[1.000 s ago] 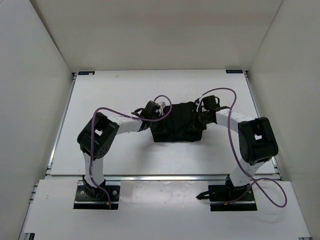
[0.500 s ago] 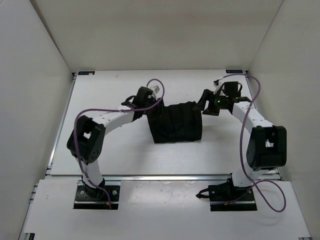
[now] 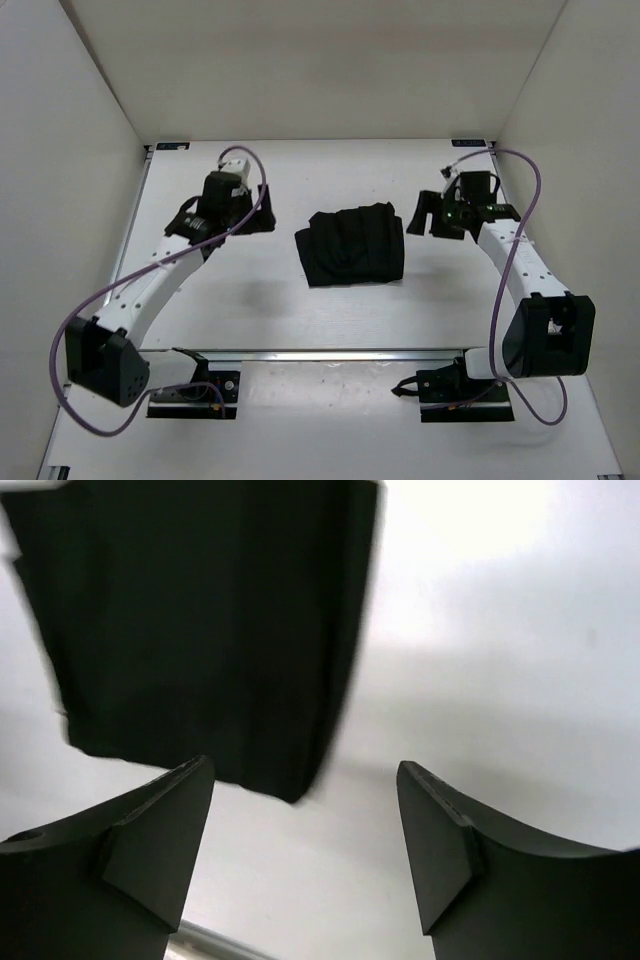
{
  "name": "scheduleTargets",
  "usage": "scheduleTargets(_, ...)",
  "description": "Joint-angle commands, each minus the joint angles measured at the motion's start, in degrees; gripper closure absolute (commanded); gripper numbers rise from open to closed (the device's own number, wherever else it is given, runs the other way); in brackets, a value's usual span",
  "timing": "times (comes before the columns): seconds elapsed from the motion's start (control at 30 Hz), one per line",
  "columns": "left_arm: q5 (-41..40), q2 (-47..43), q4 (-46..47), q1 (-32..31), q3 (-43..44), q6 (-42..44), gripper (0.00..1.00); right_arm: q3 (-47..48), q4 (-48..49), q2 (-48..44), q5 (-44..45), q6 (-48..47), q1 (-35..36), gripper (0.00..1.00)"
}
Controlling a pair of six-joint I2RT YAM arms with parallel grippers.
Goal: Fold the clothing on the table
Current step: Fold the skirt
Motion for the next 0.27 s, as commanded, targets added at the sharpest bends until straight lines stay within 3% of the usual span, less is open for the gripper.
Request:
scheduleTargets(0.0,-3.3,-8.1,-5.4,0.4,-8.7,1.2,0.01,-5.4,-0.2,-3.7,-0.9,0.3,-2.1,0.3)
scheduleTargets(0.07,-2.7,-10.2,-6.1,-0.5,-12.0,-0.3,0.01,-8.0,-0.5,-3.9,-0.2,0.2,-1.2,0.33)
scheduleTargets(0.1,-2.0,-10.4,-6.8,-0.1,-13.8,-0.7,0.01,-8.5,-0.7,-3.6,0.2,0.3,-0.7,0.42)
scheduleTargets(0.17,-0.4,-10.8,-6.6,0.4,-16.2,-1.7,0.01,-8.7,-0.9,-3.0,0.6,0.2,0.8,0.5)
scheduleTargets(0.23,3.4,-11.5,-5.4,1.8,-18.6,-2.0,0.02,-7.6,-1.8,-1.8,0.8,0.1,1.6,0.4)
